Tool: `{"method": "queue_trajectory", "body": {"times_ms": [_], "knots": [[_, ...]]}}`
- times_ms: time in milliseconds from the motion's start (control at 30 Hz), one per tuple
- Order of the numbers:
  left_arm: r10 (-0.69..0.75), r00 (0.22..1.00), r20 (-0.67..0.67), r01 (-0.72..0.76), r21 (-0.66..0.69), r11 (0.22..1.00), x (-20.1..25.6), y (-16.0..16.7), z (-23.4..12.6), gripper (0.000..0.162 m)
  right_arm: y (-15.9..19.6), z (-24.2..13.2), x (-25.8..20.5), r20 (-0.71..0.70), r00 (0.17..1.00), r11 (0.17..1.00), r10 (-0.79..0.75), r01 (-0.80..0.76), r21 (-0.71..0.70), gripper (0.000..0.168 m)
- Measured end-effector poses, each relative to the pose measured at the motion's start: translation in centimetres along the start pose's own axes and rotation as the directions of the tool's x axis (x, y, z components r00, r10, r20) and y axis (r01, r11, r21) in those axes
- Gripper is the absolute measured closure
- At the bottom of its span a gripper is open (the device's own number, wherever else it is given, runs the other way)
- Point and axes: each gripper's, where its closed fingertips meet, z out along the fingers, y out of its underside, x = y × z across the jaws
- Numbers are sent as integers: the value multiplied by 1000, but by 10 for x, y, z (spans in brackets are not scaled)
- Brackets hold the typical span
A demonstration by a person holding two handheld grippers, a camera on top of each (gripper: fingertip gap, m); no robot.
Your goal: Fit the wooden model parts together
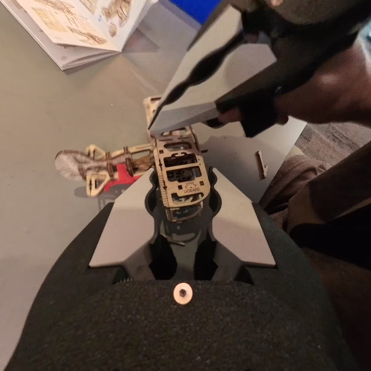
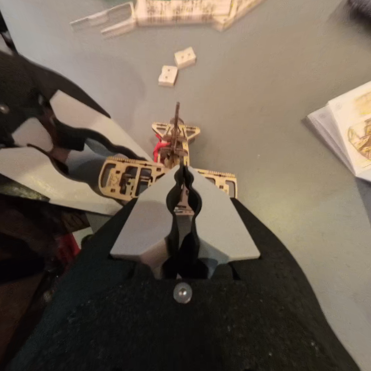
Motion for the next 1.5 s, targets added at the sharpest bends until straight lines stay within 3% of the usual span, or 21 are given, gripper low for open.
{"method": "queue_trajectory", "body": {"times_ms": [100, 233, 333, 400, 533, 667, 733, 1033, 1133, 1400, 1500], "knots": [[-2, 1000, -8, 2, 3, 1000, 1, 0, 1, 115, -12, -8, 4, -47, 997, 998, -65, 64, -6, 168], [-4, 1000, -11, 4, 2, 1000, 1, 1, 0, 115, -37, -28, 12, -34, 999, 999, -10, 12, 37, 168], [6, 1000, -12, -6, -3, 1000, 2, 1, 0, 115, -26, -38, -8, 215, 972, 984, 97, -62, -164, 168], [22, 999, -29, -22, -12, 1000, 4, 2, 0, 115, -7, -36, 0, 187, 980, 955, -70, 120, -271, 168], [32, 999, -42, -33, -25, 999, 7, 3, 0, 116, -4, -30, -14, 275, 959, 909, -66, 172, -379, 168], [23, 998, -51, -24, -24, 999, 8, 3, 0, 115, -11, -28, -15, 263, 961, 862, -89, 207, -463, 168], [23, 998, -57, -25, -24, 999, 8, 3, 0, 115, 13, -17, -13, 246, 961, 805, -125, 243, -541, 168], [-3, 994, -106, 2, -10, 1000, 9, 1, -2, 115, -19, -24, -19, 209, 971, 844, -115, 207, -495, 168], [-1, 994, -105, 0, -7, 1000, 9, 1, -2, 118, 8, -11, -19, 214, 970, 814, -116, 217, -539, 168], [-14, 995, -101, 13, -3, 1000, 7, 1, -1, 116, -12, -25, -6, 175, 977, 839, -119, 193, -508, 168], [-12, 995, -103, 11, -14, 1000, 8, 3, 0, 116, 9, -11, -12, 205, 972, 831, -112, 205, -518, 168]]}}
